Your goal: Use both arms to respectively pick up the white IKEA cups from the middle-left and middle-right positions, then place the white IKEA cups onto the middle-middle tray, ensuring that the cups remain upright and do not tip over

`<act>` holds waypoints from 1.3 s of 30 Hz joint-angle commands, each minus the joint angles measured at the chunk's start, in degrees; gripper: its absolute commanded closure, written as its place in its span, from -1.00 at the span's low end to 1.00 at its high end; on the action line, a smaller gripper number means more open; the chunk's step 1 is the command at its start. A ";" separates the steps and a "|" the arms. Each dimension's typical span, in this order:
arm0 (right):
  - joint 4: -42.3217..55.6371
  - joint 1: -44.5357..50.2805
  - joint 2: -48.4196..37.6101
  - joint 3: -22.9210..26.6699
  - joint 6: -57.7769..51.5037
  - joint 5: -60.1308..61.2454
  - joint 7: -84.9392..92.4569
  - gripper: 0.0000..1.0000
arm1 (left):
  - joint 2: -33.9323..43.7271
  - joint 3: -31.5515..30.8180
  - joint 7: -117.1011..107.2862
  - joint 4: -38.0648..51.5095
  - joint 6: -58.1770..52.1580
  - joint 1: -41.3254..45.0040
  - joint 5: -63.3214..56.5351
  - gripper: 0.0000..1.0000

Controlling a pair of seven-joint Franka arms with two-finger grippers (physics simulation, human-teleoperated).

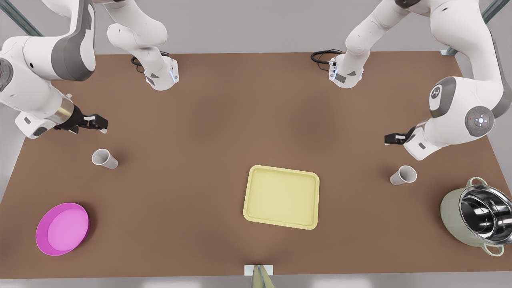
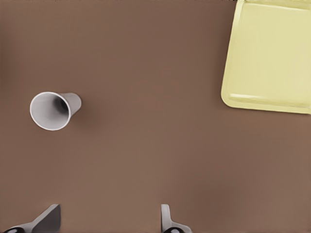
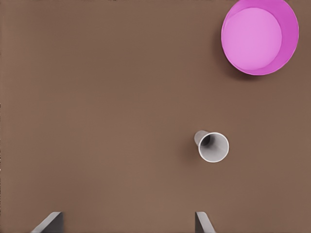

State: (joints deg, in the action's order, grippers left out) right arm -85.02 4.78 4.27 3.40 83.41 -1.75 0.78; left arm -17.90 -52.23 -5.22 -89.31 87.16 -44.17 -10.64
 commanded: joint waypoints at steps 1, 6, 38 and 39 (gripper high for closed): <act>-0.15 1.37 -0.06 -0.06 1.41 0.25 -0.25 -1.00 | -0.91 -0.07 -2.87 1.77 1.09 0.32 -0.35 -1.00; 0.29 1.20 3.81 0.03 1.58 -1.24 0.10 -1.00 | -1.44 25.56 1.25 3.71 7.06 16.46 2.45 -1.00; -24.49 -20.69 16.12 0.38 40.69 -0.98 16.36 -1.00 | -10.93 55.13 13.93 -10.00 33.34 33.09 16.44 0.57; -25.55 -21.30 16.12 0.38 41.57 -0.98 16.45 -1.00 | -11.63 54.43 8.84 -7.55 32.04 34.59 16.35 0.57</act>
State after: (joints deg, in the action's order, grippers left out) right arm -110.20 -16.23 20.26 3.78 120.65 -2.78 10.89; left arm -29.75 2.39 8.91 -97.03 121.39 -10.14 5.38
